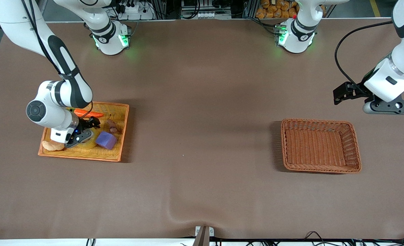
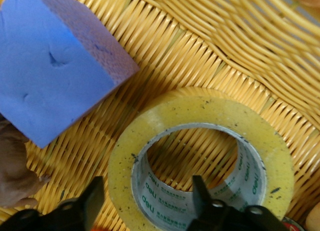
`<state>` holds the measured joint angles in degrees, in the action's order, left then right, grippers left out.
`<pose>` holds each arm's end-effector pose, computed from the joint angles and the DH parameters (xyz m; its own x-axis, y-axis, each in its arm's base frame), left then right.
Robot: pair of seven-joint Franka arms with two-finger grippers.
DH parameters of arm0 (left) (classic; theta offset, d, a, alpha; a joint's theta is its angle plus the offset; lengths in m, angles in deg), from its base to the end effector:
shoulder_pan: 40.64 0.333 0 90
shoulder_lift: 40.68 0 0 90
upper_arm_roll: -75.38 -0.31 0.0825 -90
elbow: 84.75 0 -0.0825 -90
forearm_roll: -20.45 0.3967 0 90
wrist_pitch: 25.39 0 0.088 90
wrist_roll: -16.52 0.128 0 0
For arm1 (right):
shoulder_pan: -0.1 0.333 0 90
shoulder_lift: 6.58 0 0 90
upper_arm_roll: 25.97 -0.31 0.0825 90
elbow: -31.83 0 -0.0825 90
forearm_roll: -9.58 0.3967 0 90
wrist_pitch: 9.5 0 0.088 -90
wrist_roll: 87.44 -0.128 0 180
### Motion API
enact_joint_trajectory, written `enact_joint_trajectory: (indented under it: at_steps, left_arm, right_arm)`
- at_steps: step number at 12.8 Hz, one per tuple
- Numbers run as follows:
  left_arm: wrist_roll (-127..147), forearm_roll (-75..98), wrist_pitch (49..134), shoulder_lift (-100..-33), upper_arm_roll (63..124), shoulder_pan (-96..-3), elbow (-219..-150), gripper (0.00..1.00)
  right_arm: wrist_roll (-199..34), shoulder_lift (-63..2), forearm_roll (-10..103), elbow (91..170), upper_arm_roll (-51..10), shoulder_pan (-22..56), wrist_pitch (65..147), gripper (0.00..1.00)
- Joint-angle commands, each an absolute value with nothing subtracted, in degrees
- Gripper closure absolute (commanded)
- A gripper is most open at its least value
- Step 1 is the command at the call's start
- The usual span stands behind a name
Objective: Transfer tape with both arms
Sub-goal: 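Reach the right gripper down over the tape roll in the yellow tray, then grasp the tape roll with the right gripper while the left gripper approaches the basket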
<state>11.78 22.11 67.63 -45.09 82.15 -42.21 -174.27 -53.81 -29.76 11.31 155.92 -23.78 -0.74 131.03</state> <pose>0.5879 -0.0803 0.5618 0.9978 -0.0641 -0.0137 -0.0644 -0.9977 -0.0210 0.5534 -0.0298 0.1591 0.8662 0.4903 -0.0966 0.4859 -0.8715 -0.0658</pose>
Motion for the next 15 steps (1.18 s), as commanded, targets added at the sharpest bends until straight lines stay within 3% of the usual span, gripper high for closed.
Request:
enact_joint_trajectory:
  at_steps: [1,5,8,11,15]
  left_arm:
    - [11.1,22.5,66.9,-45.4,81.5,-41.8,-173.8,0.0]
    - [10.9,22.4,67.2,-49.8,81.3,-40.7,-173.2,0.0]
    - [10.9,16.0,69.3,-53.8,81.2,-35.5,-172.9,0.0]
    - [10.3,11.8,70.1,-56.6,81.3,-32.9,-173.0,0.0]
    - [8.8,11.8,70.6,-59.0,82.3,-37.6,-172.6,0.0]
  right_arm:
    - [-53.3,-29.3,11.1,156.2,-23.9,-0.8,130.9,1.0]
    - [-54.4,-27.2,11.1,153.0,-23.9,-0.6,124.7,1.0]
    - [-54.7,-25.3,11.1,140.2,-23.9,-0.5,103.9,1.0]
    - [-55.0,-25.4,11.2,126.4,-24.0,2.5,89.8,1.0]
    - [-68.1,-26.4,11.9,117.5,-24.1,13.4,86.0,1.0]
